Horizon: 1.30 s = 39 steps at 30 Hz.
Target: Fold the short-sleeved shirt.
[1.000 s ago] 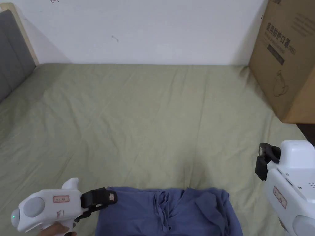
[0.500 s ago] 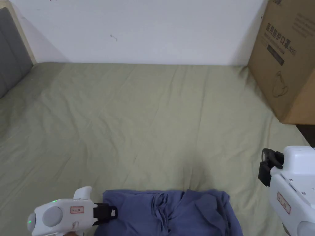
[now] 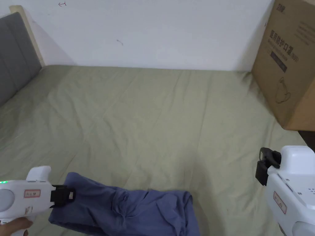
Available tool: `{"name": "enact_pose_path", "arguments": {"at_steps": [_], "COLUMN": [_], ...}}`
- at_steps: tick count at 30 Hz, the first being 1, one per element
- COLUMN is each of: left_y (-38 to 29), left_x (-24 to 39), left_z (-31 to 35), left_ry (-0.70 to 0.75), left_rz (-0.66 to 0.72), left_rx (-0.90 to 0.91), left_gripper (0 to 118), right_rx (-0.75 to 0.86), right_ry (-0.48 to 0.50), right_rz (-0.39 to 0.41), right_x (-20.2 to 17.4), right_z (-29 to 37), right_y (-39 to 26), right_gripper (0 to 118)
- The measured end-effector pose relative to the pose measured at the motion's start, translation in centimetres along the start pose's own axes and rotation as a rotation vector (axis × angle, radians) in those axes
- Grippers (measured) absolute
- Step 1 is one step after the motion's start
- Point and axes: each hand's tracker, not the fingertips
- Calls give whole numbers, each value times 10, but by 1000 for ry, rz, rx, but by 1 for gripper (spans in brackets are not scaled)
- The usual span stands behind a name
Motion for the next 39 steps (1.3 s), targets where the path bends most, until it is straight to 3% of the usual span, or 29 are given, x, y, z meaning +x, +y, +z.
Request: {"name": "enact_pose_path", "arguments": {"at_steps": [4, 8, 15, 22, 27, 29, 30, 31, 32, 35, 39], "left_y": [19, 28, 12, -35, -61, -64, -63, -61, -56, -45, -22], "left_x": [39, 115, 216, 267, 279, 279, 277, 276, 275, 271, 256], "left_z": [11, 9, -60, -153, -177, -176, -173, -167, -157, -124, -77], "left_ry": [-16, -109, -98, -50, -22, -10, -21, -73, -142, -282, -302], "left_rz": [-26, -152, -298, -323, -327, -347, -345, -329, -300, -215, -155], "left_rx": [-2, -33, -192, -360, -349, -340, -330, -317, -310, -200, -14], "left_gripper": [9, 9, 9, 9, 10, 21, 36, 64, 80, 98, 98], "right_rx": [5, 14, 17, -3, -15, -17, -17, -17, -16, -12, 3], "right_ry": [4, 6, -2, -35, -53, -56, -56, -57, -57, -53, -43], "right_rz": [-2, -4, -13, -13, -8, -11, -12, -13, -15, -20, -25], "right_x": [1, 2, 9, 23, 29, 30, 30, 30, 29, 27, 24], "right_z": [2, 3, 8, 13, 14, 15, 15, 15, 16, 16, 17], "right_y": [2, 4, 2, -5, -9, -10, -10, -10, -10, -7, -3], "right_gripper": [0, 0, 0, 0, 0, 0, 0, 0, 0, 0, 0]}}
